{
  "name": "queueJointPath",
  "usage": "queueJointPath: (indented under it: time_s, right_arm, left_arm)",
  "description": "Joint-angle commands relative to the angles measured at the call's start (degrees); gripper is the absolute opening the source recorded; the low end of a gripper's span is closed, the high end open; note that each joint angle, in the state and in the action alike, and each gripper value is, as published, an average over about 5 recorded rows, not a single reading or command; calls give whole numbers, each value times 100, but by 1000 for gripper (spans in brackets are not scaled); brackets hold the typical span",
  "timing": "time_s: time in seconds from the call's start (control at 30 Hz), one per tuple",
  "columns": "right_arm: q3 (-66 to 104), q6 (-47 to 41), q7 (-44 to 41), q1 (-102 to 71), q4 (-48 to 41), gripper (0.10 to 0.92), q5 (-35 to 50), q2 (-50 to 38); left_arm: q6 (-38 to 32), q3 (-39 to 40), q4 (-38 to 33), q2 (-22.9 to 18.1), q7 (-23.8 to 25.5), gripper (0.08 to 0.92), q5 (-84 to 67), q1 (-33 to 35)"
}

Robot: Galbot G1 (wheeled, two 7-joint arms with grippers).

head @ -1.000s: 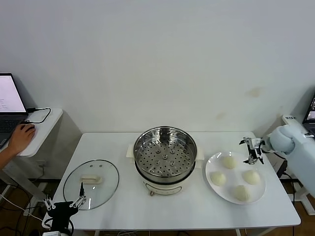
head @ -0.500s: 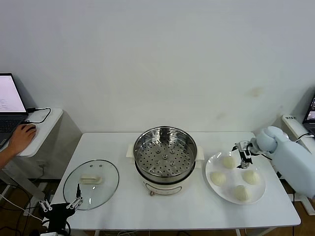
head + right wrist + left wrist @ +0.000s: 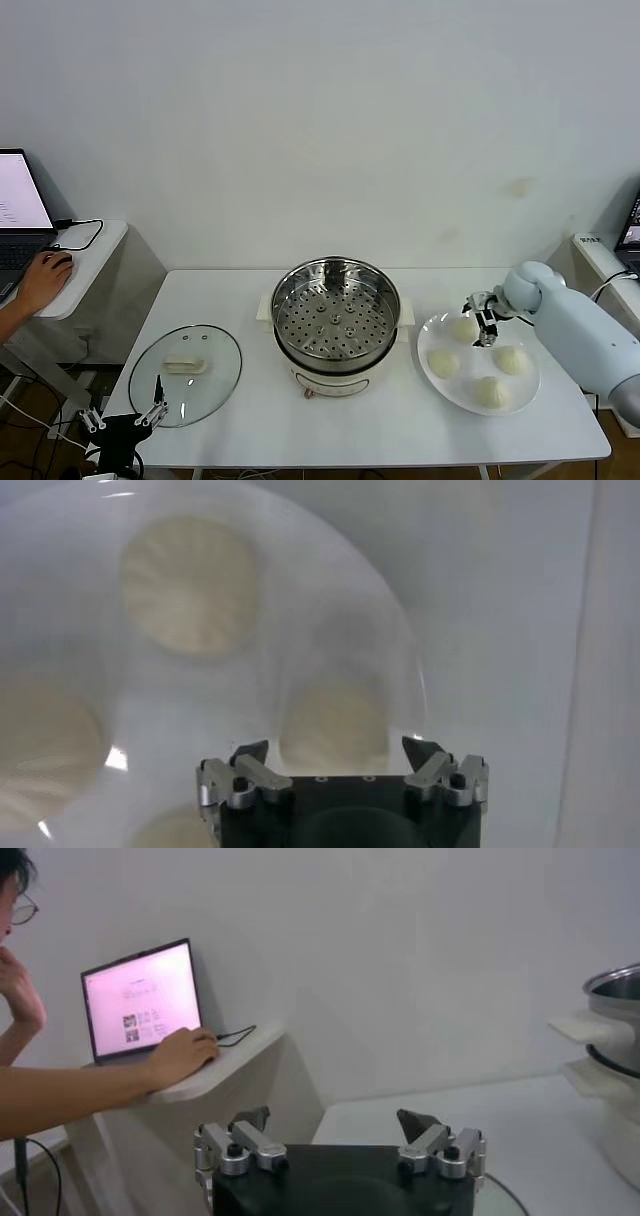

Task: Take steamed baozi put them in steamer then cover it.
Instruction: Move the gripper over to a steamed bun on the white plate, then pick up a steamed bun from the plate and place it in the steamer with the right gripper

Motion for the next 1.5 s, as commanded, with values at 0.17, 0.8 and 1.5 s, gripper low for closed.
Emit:
queueJointPath:
  time_s: [0.17, 0.8, 1.5]
  right_arm:
    - [-58, 17, 5, 44, -75, 661, -39, 49]
    - [-979, -240, -105, 1107, 1483, 596, 1315, -1157]
    - [-3825, 10, 309, 4654, 2292, 600, 3792, 324]
  left_arm:
    - [-6, -1, -24, -11, -10, 823, -1, 10]
    - [-19, 17, -131, 46, -22, 823, -50, -43]
    - [-17, 15, -274, 159, -29, 823, -156, -156]
